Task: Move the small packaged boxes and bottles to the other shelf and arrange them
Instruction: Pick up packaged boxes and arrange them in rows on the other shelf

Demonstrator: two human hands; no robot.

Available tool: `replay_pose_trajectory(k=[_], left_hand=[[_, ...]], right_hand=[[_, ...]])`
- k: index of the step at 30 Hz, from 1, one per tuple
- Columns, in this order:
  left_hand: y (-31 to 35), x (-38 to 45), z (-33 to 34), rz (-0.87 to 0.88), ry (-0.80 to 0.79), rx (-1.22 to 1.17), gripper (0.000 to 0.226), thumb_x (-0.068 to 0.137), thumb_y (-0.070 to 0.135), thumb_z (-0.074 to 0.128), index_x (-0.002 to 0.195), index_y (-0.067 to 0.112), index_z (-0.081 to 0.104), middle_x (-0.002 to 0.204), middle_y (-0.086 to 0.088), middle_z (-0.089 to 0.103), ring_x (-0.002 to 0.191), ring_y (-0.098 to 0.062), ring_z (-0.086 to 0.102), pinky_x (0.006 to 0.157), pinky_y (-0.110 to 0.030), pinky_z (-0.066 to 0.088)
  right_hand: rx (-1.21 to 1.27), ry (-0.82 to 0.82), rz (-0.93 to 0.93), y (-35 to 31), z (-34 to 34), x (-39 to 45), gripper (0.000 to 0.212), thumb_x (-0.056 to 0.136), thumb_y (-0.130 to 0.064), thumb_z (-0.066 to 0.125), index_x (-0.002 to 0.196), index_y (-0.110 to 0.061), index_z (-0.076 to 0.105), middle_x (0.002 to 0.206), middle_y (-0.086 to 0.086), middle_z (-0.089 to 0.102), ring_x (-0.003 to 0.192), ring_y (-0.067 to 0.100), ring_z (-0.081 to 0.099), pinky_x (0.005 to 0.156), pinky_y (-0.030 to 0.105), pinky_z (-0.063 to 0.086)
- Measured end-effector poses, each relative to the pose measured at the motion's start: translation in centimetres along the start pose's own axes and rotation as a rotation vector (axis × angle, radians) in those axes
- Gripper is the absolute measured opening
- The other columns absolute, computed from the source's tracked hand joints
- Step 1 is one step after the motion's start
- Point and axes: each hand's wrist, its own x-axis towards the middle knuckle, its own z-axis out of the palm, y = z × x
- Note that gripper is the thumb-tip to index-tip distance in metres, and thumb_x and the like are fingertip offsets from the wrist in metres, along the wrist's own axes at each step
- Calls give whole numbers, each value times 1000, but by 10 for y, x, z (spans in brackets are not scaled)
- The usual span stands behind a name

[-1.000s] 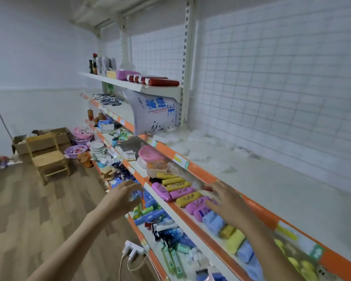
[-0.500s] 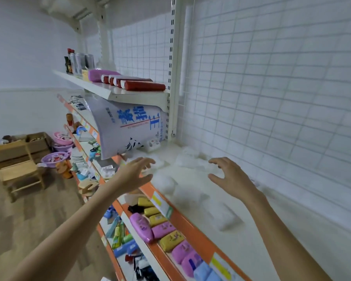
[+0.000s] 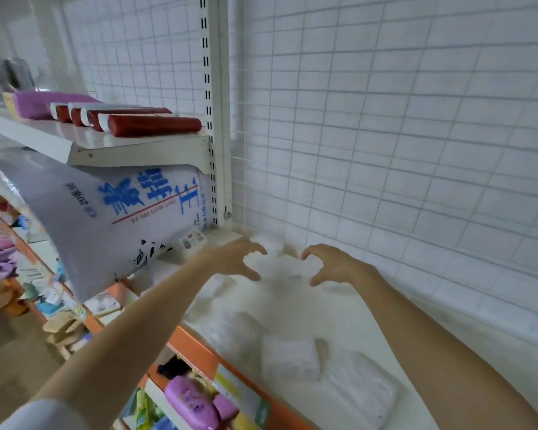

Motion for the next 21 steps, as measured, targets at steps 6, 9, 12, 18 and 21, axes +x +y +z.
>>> replay_pose_trajectory(k=[6,9,12,18,21], left_hand=[[-27,33,14,169,-154,12,77,71,42,75,134,31,31,128,-1,33,120,-19,35,103,-39,34],[-37,44,15,254,-126,-46,68,74,36,74,131,29,37,124,0,40,113,-16,43,94,-26,35],[-47,50,18,328,-71,-85,64,75,34,73,131,25,42,119,4,35,96,-10,42,81,-18,32],[-63,55,16,468,1,-1,58,77,39,70,127,19,49,120,2,43,106,-13,45,92,-23,39],[-67,54,8,456,7,-156,31,79,32,68,108,25,59,106,6,56,94,-8,53,81,-18,42]], right_hand=[[-54,-70,103,-6,8,15,46,70,-20,78,100,-32,45,115,-4,47,106,21,49,89,38,43],[-32,2,113,-13,14,16,42,70,-12,76,96,-24,45,107,-1,46,104,23,49,83,35,41],[-36,73,140,-22,21,13,39,71,-14,74,96,-22,45,108,1,47,99,23,51,78,33,41],[-23,161,214,-32,35,-4,38,73,-35,75,97,-24,47,107,0,48,99,20,51,83,32,44],[67,216,215,-36,35,-16,31,76,-38,71,94,-26,49,107,-2,54,99,18,53,83,30,45]])
